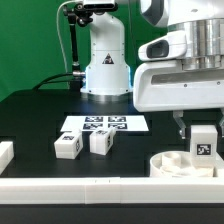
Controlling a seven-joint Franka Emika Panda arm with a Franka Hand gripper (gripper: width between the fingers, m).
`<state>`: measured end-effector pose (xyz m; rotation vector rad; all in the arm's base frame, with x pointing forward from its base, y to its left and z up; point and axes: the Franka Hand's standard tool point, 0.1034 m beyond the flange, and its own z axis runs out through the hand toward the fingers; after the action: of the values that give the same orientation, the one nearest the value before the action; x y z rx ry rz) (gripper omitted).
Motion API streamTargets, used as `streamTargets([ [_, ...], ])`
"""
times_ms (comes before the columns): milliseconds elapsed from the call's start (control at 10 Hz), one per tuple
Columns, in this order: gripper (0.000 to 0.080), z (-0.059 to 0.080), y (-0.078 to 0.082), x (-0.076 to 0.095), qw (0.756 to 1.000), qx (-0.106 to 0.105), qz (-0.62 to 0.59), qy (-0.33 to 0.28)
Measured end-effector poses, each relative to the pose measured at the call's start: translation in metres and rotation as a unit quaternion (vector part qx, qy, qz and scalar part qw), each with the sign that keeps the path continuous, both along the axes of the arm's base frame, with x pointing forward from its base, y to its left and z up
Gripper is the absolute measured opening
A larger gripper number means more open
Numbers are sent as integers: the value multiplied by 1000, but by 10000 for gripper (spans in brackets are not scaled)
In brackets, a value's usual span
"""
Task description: Assemble stool
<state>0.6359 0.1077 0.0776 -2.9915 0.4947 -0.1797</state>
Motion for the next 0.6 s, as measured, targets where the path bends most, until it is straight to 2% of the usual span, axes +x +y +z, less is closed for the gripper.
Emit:
streamTargets([
  [400, 340, 0, -4, -1, 986, 32, -165, 17],
  [600, 340, -1, -5, -1, 964, 51, -261, 29],
])
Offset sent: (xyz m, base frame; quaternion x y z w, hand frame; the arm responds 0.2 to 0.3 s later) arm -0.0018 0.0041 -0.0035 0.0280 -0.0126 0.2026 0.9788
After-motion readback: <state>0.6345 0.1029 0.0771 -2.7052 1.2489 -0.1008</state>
